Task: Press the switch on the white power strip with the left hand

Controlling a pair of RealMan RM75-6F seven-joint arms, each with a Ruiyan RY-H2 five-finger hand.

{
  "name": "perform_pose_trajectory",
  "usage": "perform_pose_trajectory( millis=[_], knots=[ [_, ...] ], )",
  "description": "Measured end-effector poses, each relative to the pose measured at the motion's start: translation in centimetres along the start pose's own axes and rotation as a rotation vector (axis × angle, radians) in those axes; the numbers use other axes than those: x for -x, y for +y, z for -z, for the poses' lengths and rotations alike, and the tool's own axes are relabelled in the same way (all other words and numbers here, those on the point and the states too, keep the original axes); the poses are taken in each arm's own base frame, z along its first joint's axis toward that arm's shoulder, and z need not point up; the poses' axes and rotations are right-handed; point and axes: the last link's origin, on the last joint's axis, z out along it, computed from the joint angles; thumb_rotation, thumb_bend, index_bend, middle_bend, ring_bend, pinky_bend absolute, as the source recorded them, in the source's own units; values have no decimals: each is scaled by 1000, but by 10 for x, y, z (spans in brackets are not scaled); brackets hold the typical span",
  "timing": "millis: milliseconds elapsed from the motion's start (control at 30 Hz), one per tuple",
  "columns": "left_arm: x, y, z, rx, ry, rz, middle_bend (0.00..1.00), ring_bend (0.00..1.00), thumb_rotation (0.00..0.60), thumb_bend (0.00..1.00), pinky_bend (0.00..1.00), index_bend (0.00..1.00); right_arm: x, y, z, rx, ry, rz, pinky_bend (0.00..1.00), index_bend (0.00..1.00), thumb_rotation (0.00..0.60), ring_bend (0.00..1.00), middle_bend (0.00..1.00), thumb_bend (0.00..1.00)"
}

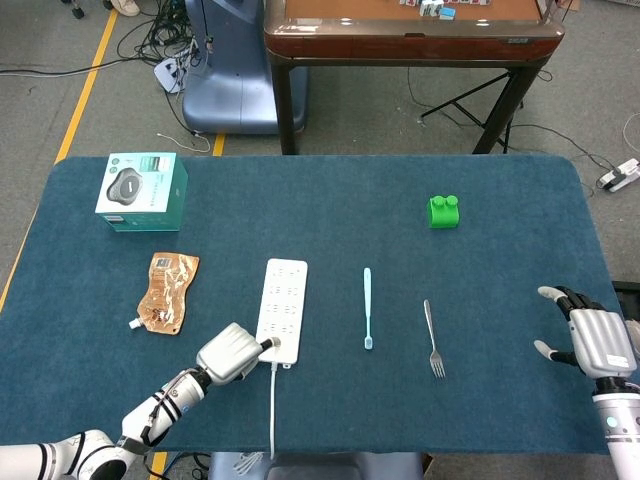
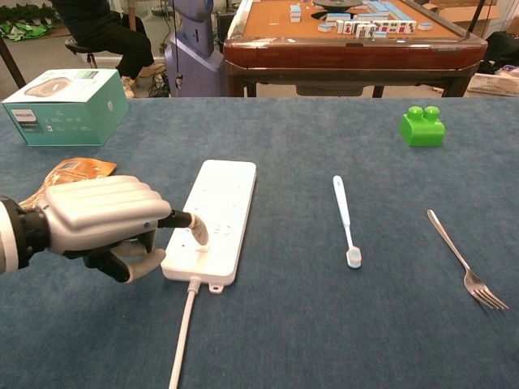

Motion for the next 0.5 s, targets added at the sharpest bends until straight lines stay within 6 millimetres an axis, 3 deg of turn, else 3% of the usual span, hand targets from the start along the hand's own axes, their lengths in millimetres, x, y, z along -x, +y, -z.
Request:
perform_pose_trajectory(
  millis=[500],
  knots=[
    [11, 0, 0, -3, -41, -24, 1000, 998, 600, 611, 1000, 287, 4, 0, -1, 0, -11, -5, 380, 239, 600, 260, 253, 112]
  ],
)
